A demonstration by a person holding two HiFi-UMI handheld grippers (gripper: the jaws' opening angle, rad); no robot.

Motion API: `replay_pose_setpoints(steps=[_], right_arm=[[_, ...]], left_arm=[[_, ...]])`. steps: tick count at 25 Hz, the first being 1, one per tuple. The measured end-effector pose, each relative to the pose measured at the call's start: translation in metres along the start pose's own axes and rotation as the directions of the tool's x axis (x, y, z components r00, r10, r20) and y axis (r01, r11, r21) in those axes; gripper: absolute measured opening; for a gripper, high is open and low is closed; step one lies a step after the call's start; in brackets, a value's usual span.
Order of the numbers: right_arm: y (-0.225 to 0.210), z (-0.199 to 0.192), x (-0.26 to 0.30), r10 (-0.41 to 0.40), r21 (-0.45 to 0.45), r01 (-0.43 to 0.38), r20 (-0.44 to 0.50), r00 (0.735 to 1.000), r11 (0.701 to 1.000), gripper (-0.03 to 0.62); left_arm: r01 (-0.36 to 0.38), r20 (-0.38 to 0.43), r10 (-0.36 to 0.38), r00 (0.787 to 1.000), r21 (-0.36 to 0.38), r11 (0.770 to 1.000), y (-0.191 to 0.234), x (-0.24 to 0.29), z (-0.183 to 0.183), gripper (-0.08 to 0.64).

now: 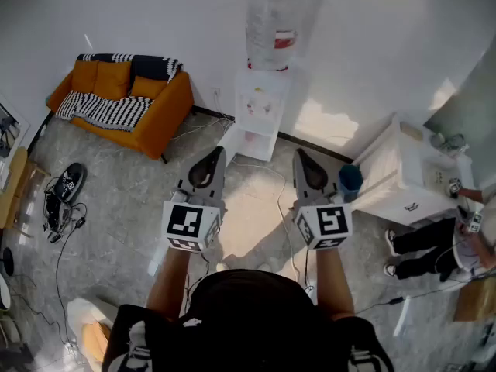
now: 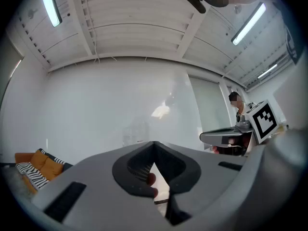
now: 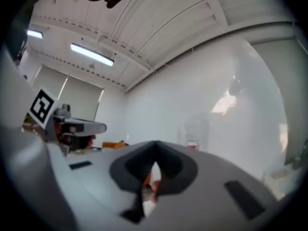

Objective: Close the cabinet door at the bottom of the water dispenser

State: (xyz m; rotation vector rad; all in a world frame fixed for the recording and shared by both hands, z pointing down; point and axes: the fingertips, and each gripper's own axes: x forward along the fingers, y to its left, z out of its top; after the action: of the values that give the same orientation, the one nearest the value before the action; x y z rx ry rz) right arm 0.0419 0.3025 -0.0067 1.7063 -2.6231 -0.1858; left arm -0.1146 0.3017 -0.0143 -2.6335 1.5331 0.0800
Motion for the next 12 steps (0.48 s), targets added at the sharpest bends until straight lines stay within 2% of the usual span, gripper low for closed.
replay_pose_setpoints(steps=[12], right_arm=[[-0.002,-0.003,-0.011,0.003,0.030,-0.002,-0.012,1.000,1.000,0.034]], left_arm=[[0.005,0.002,-0.005,1.000,0.010,1.000,-0.011,-0.002,0.002,0.009]])
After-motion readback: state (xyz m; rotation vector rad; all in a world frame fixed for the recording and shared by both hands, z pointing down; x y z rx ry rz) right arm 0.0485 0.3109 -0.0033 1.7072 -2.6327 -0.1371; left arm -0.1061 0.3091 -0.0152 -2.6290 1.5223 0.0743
